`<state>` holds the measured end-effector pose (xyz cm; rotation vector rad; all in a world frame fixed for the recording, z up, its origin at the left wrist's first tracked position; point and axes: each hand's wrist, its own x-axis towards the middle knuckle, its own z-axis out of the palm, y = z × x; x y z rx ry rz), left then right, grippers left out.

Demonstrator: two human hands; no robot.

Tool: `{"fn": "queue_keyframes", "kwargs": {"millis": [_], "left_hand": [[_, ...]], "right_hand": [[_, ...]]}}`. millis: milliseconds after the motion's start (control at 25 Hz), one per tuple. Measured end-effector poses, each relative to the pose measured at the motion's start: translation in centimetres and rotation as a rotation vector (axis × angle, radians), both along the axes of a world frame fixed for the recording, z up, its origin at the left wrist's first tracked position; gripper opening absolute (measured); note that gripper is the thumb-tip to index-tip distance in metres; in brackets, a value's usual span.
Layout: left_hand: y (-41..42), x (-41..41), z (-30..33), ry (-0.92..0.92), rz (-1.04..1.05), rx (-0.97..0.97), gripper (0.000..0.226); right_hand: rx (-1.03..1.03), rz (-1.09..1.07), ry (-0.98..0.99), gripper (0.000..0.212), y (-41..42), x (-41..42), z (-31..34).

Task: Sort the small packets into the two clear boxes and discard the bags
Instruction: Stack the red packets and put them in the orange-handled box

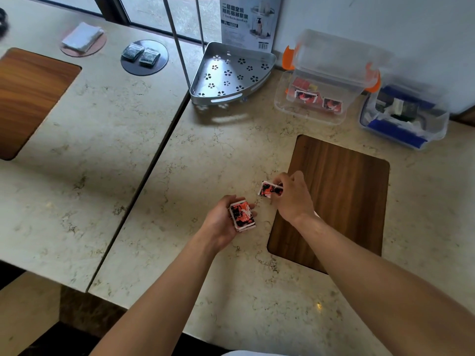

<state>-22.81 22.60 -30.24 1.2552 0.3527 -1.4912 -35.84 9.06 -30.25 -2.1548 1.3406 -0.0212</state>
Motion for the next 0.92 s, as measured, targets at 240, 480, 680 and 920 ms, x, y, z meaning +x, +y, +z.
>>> {"fn": "queue_keyframes", "kwargs": {"millis": [240, 480, 680, 920], "left_hand": [[0.1, 0.1, 0.1, -0.021, -0.049, 0.022, 0.039], [-1.1, -0.7, 0.6, -0.009, -0.226, -0.023, 0.054], [-1.6, -2.1, 0.4, 0.103, -0.193, -0.04, 0.054], [-0.8, -1.9, -0.1, 0.009, -0.209, -0.035, 0.031]], "right_hand": [[0.121, 0.034, -0.229, 0.02, -0.1, -1.1, 0.3], [0.438, 0.329, -0.139, 0.041, 1.1, -1.1, 4.3], [0.368, 0.179, -0.269, 0.038, 1.9, -0.7, 4.2], [0.024, 0.064, 0.04, 0.04, -2.1, -3.1, 0.6]]}}
